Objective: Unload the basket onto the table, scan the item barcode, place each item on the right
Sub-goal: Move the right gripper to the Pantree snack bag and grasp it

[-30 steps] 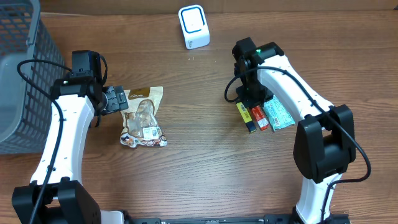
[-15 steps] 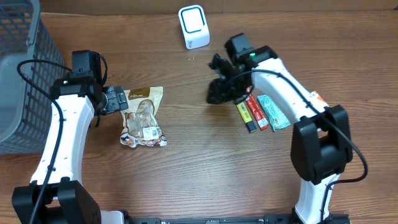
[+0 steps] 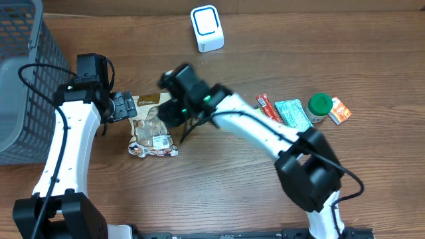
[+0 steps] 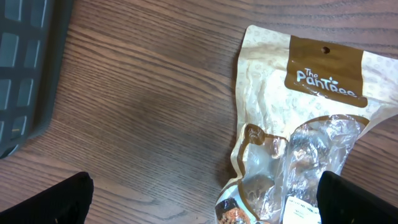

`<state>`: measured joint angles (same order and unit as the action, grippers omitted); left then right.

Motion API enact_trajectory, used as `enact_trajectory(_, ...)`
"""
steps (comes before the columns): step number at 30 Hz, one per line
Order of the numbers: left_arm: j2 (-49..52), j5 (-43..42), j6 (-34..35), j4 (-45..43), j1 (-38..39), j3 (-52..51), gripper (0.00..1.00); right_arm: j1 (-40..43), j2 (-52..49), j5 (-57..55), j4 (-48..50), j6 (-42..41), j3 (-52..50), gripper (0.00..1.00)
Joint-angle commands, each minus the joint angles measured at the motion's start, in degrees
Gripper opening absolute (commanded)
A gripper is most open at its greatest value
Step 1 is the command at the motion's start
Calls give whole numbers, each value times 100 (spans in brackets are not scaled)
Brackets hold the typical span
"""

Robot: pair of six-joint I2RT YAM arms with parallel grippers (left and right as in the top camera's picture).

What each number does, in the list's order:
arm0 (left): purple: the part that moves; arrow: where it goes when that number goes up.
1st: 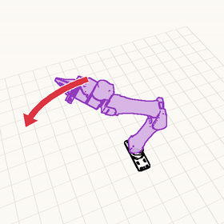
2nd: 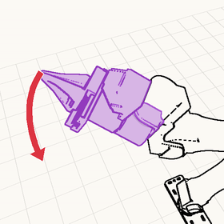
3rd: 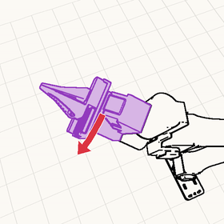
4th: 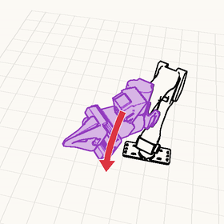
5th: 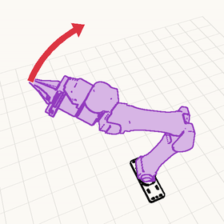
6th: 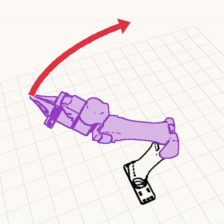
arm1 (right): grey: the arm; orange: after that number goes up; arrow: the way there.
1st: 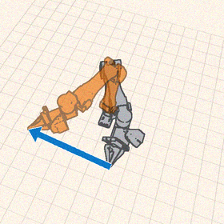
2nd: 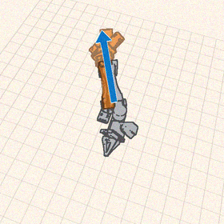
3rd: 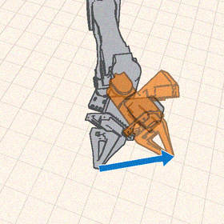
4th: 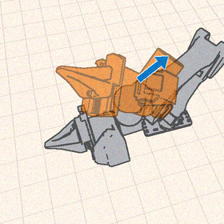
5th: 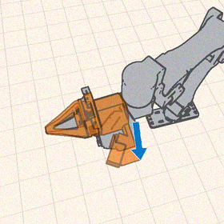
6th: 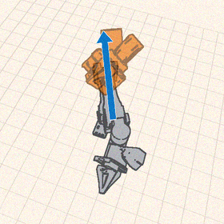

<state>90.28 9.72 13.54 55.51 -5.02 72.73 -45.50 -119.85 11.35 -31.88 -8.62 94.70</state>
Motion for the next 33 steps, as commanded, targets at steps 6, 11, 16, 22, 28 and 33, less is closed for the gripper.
enact_trajectory(6,37,57,22,-9,-22,33,100,-466,-437,-2177,885,-83,-26,71)
enact_trajectory(11,37,57,22,-7,-22,33,100,-463,-754,-2179,1493,-83,-26,75)
enact_trajectory(16,37,57,22,-7,-22,33,100,-463,-1099,-1941,1779,-83,-26,78)
enact_trajectory(22,37,57,22,-7,-22,33,100,-382,-1137,-2662,1211,-431,-24,78)
enact_trajectory(28,37,57,22,-7,-22,33,100,-85,-540,-2975,-310,-1298,-22,77)
enact_trajectory(33,37,57,22,-7,-22,33,100,227,-155,-2588,-1797,-1853,-22,82)
